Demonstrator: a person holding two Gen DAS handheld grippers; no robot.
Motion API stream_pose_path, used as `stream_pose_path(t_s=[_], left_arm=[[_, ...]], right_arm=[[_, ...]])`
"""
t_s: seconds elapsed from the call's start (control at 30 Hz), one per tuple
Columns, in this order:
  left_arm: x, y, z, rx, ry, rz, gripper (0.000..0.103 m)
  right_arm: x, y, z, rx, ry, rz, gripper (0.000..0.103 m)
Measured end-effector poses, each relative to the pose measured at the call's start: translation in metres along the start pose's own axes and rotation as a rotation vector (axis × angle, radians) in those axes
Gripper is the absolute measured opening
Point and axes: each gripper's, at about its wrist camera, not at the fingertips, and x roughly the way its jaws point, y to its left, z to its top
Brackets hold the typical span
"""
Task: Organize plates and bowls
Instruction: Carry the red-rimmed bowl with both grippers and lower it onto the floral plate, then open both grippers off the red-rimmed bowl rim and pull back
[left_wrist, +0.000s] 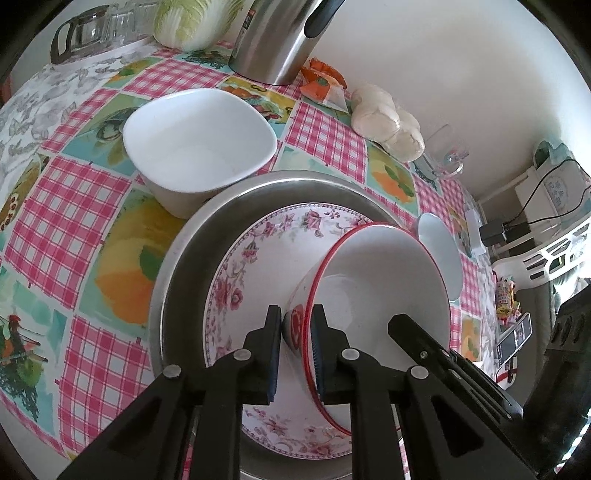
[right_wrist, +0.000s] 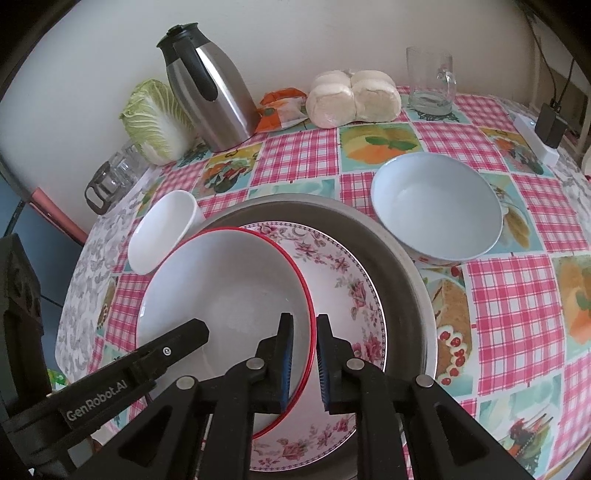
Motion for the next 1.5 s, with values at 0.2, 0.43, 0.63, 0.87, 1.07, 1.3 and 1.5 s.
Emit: stream_pose_path(t_s=[0.2,0.43,0.63,0.87,1.07,1.3,1.5], left_arm=[[0.002,-0.001,0.0,-0.009,-0.004,-0.008,0.016],[0.001,0.001,-0.001,-0.011,0.004,-0.014,0.017],[-0.006,-0.001,0.001,0.002,-0.02,-0.013,0.019],[-0.02,-0.006,0.002,0.026,-0.05,0.0,0.02],[-0.038,-0.006,0.005,0.025,-0.101,0.011,0.047],[-0.046,0.008,0.01,-0.032,-0.129,0.09,0.064],[-0.047,0.022,0.012,-0.056,-0.141,0.157,0.072]], right_arm=[[0.001,-0.001,0.0,0.006,0.0,0.002,0.018],[0.002,-0.002,0.0,0.018,0.002,0.014,0.018],[-0.001,-0.003,0.0,0.023,-0.008,0.015,0.018],[-0.021,-0.009,0.004,0.036,-0.061,0.005,0.018],[-0.047,-0.01,0.007,0.029,-0.132,-0.003,0.03],[-0.059,-0.005,0.009,0.005,-0.168,-0.036,0.07],[-0.052,0.0,0.007,-0.015,-0.157,-0.044,0.083]])
